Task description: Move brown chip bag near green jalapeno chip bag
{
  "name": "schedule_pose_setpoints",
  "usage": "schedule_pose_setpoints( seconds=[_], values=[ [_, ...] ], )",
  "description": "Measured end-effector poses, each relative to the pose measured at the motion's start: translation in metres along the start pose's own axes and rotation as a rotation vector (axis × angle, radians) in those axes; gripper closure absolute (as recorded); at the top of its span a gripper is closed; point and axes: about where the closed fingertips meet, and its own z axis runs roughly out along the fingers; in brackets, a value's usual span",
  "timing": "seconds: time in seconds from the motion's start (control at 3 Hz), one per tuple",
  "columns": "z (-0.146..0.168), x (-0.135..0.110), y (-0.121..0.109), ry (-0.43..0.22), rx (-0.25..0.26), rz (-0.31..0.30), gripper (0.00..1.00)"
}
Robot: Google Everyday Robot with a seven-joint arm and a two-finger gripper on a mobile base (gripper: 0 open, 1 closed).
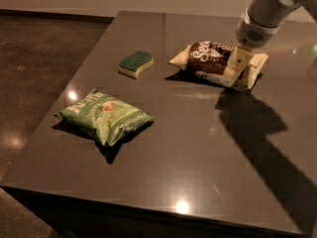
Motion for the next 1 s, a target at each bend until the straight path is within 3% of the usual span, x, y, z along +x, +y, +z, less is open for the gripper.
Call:
schedule_pose_setpoints(
  seconds=[0.33, 1.0],
  values=[
    [0.0166, -0.0027, -0.0117, 0.005, -0.008, 0.007, 0.15],
    [0.0248, -0.0071, -0.0145, -0.006, -0.024, -0.010, 0.62]
  ],
)
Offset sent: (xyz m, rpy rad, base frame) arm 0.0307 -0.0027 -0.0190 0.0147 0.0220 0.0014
